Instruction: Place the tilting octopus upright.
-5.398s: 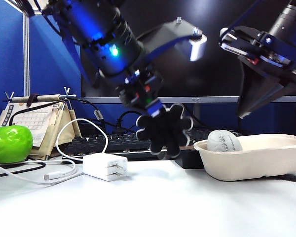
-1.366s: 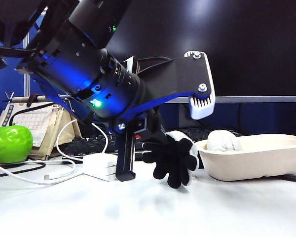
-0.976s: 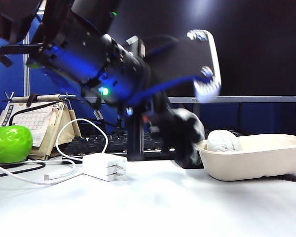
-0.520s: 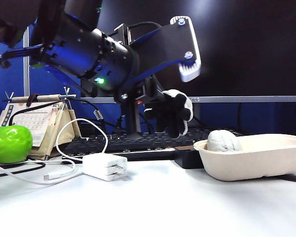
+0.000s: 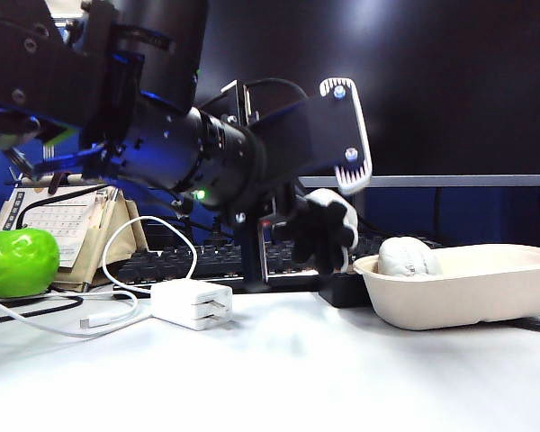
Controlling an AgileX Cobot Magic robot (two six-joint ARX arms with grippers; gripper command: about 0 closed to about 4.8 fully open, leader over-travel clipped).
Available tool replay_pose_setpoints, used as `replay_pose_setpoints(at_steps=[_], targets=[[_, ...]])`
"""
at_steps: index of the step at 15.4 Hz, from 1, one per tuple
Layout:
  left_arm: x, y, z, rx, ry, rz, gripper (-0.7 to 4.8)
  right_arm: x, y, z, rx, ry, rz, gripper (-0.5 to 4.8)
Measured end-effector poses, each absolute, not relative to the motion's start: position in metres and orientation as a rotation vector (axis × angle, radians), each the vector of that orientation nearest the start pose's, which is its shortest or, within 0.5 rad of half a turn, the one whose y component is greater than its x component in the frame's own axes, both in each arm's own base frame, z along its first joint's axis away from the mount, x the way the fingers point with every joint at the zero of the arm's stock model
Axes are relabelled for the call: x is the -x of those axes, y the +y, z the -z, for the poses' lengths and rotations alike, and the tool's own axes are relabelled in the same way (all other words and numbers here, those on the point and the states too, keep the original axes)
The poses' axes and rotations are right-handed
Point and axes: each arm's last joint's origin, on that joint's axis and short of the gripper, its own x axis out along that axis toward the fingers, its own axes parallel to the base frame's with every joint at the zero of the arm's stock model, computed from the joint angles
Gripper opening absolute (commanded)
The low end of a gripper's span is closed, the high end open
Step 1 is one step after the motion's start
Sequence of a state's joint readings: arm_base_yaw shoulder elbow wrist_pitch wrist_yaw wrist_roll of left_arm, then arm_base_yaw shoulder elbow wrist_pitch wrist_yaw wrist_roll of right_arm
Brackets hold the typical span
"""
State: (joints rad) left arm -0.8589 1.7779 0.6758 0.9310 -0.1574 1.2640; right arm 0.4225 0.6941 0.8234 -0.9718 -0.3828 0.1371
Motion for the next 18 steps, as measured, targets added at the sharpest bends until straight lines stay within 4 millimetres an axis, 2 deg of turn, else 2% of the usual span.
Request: replay_pose_setpoints(at_steps=[9, 10, 11, 12, 18], targets=[[-0.221, -0.250, -0.124, -1.286, -0.149, 0.801, -0.06, -0.101, 0.057, -0.293, -0.104, 0.915, -0.695, 0.00], [-0.220, -0.250, -0.123, -1.290, -0.136, 0.811, 0.20, -0.101, 0.057, -0.293, -0.104, 0.914, -0.695, 0.00], [-0.218, -0.251, -0.121, -1.292, -0.128, 0.824, 1.15, -0.101, 0.057, -0.293, -0.104, 0.913, -0.695, 0.00], [-0.216, -0.252, -0.121, -1.269, -0.111, 0.835, 1.34, -0.101, 0.057, -0.293, -0.104, 0.913, -0.695, 0.00], [-0.215, -0.253, -0.120, -1.193, -0.075, 0.837, 1.54, -0.101, 0.057, -0.293, -0.105, 0.913, -0.695, 0.00]])
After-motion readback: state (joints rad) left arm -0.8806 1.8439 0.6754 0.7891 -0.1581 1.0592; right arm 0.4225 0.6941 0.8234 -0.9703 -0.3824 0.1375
